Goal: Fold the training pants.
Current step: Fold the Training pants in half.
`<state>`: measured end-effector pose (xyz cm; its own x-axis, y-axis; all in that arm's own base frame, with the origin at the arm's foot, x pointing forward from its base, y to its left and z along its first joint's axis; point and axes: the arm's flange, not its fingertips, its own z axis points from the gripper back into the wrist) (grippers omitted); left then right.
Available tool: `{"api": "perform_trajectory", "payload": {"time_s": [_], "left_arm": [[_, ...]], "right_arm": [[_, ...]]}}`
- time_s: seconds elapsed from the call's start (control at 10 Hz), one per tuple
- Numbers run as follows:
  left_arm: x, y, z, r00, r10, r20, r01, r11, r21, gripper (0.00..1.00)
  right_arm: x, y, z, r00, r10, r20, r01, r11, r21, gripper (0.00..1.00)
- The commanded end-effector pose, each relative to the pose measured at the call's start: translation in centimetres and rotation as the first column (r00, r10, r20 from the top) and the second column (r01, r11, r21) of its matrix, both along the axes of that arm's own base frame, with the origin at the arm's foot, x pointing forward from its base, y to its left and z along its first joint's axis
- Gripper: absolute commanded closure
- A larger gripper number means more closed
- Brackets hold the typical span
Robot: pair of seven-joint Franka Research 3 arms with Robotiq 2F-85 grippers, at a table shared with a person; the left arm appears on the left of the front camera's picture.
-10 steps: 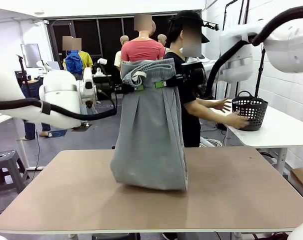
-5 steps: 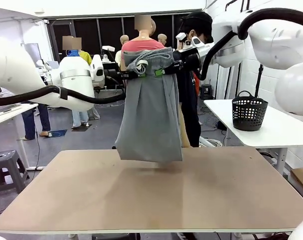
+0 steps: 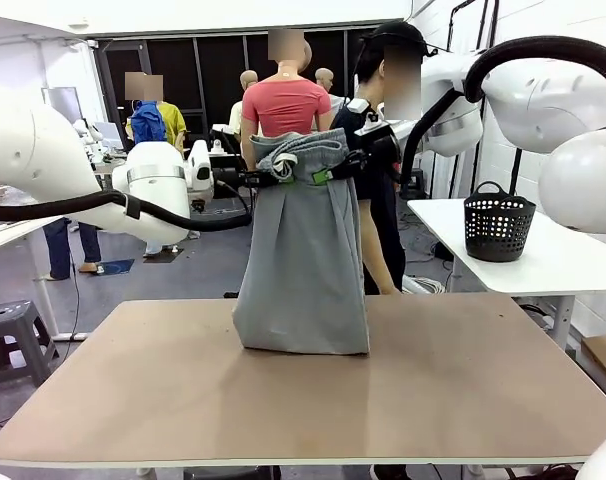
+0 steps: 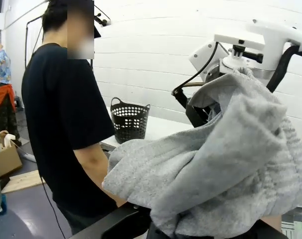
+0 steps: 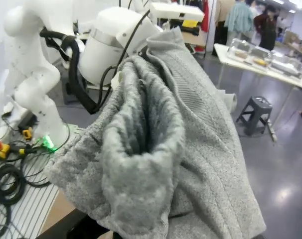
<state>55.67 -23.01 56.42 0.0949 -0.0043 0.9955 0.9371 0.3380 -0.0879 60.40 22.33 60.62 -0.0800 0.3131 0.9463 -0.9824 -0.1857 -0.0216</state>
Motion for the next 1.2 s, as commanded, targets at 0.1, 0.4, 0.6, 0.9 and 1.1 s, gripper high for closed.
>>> {"api": "perform_trajectory", "payload": {"time_s": [0.1,0.4,0.6,0.9,1.1], "left_arm": [[-2.4,1.9,-0.8,0.999,-0.048,-0.011,0.047,0.997,-0.062,1.0],[-5.8,2.7,-3.9,0.983,-0.113,-0.147,0.097,0.989,-0.108,1.0],[-8.4,2.8,-6.8,0.952,-0.162,-0.26,0.132,0.983,-0.127,1.0],[-12.0,3.6,-11.7,0.893,-0.182,-0.411,0.128,0.98,-0.155,1.0],[-14.3,4.2,-14.3,0.861,-0.183,-0.474,0.109,0.978,-0.179,1.0]], "right_arm": [[-2.4,-0.9,-2.3,0.999,0.027,-0.029,-0.026,0.998,0.051,1.0],[-5.8,-1.3,-5.3,0.985,-0.015,-0.172,0.028,0.997,0.075,1.0],[-8.3,-1.4,-7.8,0.952,-0.026,-0.306,0.058,0.994,0.095,1.0],[-12.0,-1.4,-12.3,0.914,-0.05,-0.403,0.096,0.991,0.094,1.0],[-13.7,-1.4,-15.2,0.885,-0.05,-0.463,0.109,0.989,0.102,1.0]]}}
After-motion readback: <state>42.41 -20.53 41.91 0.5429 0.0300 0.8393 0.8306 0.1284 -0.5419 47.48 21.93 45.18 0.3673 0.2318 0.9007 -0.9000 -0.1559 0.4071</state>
